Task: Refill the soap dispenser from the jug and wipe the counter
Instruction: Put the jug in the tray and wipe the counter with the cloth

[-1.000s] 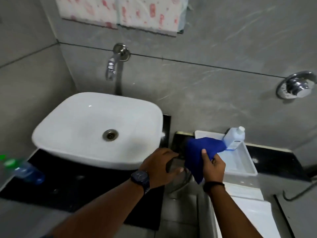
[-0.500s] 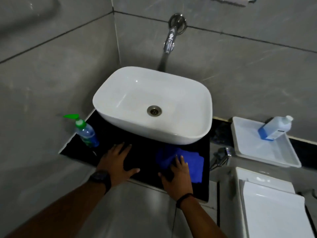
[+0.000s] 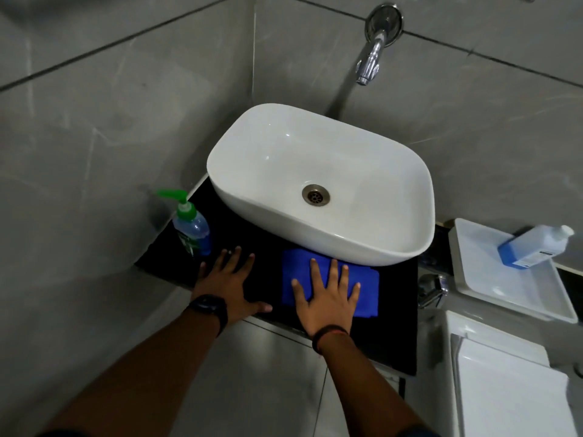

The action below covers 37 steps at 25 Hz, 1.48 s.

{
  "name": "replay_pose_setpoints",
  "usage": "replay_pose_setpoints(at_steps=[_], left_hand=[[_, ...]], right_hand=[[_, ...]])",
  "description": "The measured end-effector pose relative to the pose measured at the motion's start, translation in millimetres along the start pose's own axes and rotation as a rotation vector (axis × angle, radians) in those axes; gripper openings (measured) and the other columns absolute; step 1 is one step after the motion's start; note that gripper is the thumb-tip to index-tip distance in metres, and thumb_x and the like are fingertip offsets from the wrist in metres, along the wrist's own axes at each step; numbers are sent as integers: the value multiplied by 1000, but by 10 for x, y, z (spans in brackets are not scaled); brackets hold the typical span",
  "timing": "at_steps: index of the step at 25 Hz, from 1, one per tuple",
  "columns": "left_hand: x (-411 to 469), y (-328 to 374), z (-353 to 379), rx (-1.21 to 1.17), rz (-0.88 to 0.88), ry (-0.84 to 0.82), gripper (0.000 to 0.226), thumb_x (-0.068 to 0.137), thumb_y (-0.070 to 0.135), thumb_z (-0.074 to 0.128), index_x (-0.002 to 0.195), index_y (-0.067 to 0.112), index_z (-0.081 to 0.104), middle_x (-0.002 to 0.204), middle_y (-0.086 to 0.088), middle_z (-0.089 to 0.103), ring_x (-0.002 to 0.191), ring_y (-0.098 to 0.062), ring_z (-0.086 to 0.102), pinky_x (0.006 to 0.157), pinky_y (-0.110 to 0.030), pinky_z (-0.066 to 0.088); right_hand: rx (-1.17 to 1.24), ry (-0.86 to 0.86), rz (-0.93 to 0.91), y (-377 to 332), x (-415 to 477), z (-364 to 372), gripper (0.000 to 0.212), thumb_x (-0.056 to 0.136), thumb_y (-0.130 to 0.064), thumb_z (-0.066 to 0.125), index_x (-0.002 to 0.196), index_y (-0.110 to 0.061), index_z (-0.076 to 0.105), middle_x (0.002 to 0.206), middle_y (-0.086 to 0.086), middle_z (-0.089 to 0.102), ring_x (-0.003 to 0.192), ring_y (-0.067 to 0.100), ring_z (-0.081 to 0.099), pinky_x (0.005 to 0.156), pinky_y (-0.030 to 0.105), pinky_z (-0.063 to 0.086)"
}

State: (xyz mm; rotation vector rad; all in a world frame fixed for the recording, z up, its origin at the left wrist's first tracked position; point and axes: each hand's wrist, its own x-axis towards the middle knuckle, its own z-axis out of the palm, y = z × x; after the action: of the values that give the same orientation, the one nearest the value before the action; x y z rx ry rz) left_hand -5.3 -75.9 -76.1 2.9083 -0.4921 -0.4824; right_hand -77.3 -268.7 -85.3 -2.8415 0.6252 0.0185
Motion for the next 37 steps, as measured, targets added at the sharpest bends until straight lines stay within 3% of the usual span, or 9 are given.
replay_pose_setpoints(at_steps=[4,8,12,16,19,23,27,31,37], left_hand=[[-6,3,-48,4,16,-29,121,49,86,51,147,36,0,159,4,-6,145,-24,-5,113,-55,5],[-30,16,-94,2,33,-38,120,51,84,54,147,35,2,159,4,-5,145,-24,-4,114,-55,6],[-35,19,-116,15,41,-43,119,52,85,53,147,34,3,159,3,-5,144,-25,-3,113,-56,7],[-23,19,-125,8,35,-53,120,51,85,54,147,35,3,159,3,-5,145,-25,-2,113,-57,8],[-22,30,-134,2,23,-59,120,51,84,56,147,35,4,159,4,-5,145,-25,-2,113,-56,8],[-9,32,-145,3,21,-71,121,50,85,55,147,36,3,159,4,-6,145,-25,-2,113,-56,9],[-10,22,-117,14,25,-70,121,49,87,53,147,36,1,159,3,-7,145,-26,-3,112,-57,8],[-11,24,-100,1,18,-54,121,48,87,53,146,37,2,159,4,-6,145,-25,-3,112,-56,7],[-30,42,-128,-13,10,-51,121,49,84,56,147,37,3,159,5,-6,145,-24,-3,113,-56,7]], right_hand=[[15,-39,-147,-40,1,-10,69,81,-75,16,144,-45,16,160,-1,5,146,21,-7,115,51,-10],[-27,-49,-246,352,-142,-84,69,80,-76,19,143,-48,14,160,-4,7,146,19,-4,115,49,-8],[-49,-17,-93,597,-209,-130,68,82,-76,19,144,-47,13,160,-2,7,146,20,-3,116,49,-6],[-33,36,76,286,-173,-29,69,83,-73,22,145,-42,19,160,2,10,146,25,0,116,54,-4],[-24,24,-69,137,-268,25,68,83,-73,20,144,-43,19,160,1,11,146,24,0,115,52,-5],[-63,10,-243,530,-389,-75,69,82,-76,18,144,-46,15,159,-2,11,146,21,1,116,48,-4],[-55,11,-64,711,-383,-125,70,82,-76,16,144,-45,13,160,-1,9,146,22,-1,117,49,-4],[-41,36,79,321,-275,-33,71,83,-73,20,146,-41,15,160,3,8,146,26,0,117,53,-2],[-79,-7,-315,427,-293,-77,69,82,-75,18,145,-45,14,159,-1,11,146,21,0,117,47,-4]])
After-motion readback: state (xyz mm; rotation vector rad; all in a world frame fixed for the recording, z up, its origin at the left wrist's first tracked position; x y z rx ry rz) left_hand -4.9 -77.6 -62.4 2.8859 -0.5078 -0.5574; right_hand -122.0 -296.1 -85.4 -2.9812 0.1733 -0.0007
